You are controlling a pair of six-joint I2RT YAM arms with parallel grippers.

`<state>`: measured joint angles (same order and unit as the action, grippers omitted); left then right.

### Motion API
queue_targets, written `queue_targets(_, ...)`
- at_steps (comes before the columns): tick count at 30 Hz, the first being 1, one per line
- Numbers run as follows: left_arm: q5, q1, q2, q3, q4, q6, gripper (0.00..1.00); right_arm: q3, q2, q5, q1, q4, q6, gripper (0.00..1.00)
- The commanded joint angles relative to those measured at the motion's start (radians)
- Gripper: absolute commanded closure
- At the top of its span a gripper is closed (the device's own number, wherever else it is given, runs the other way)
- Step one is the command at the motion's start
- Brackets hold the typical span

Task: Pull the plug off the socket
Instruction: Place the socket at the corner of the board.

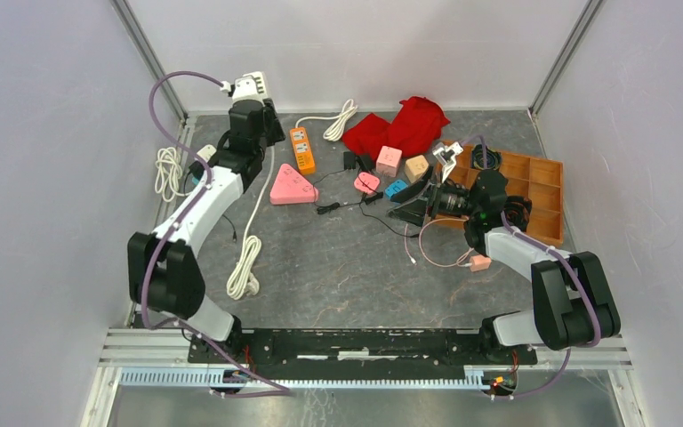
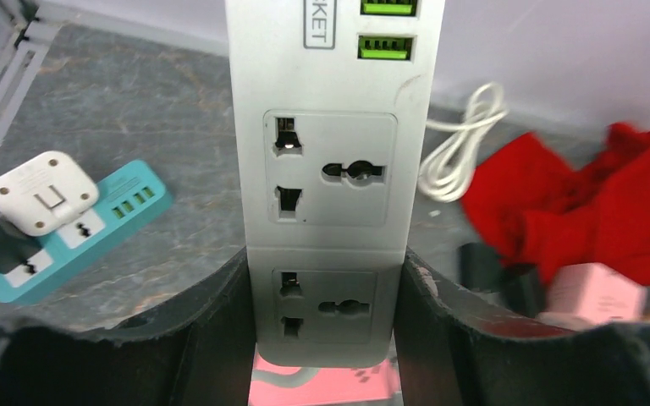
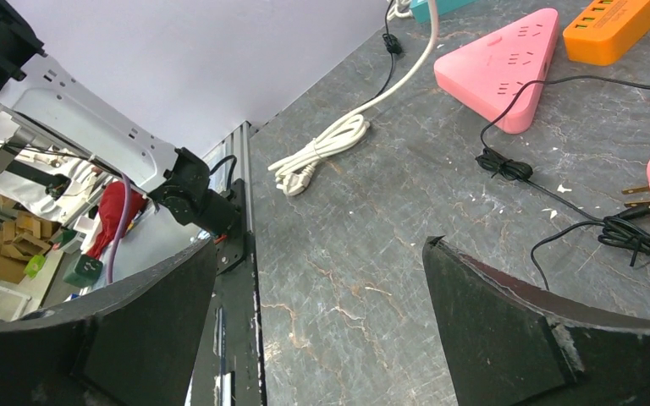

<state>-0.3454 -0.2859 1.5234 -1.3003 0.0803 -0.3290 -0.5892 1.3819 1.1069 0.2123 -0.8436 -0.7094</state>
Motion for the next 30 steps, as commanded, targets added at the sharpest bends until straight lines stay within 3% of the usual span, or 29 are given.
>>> queue_targets(1,0.089,0.063,0.072,-0.059,0.004,0.168,0.98,-0.024,-0.02,0.014,0.002,-0.004,0.033,0.02)
queue_targets(10,0.264,0.175,0.258,-0.186,0.11,0.239,0.98,-0.038,-0.017,0.007,0.002,0.058,0.087,0.02)
queue_targets(30,0.295,0.183,0.603,-0.48,0.359,0.441,0.92,-0.046,-0.017,0.007,0.002,0.087,0.117,0.02)
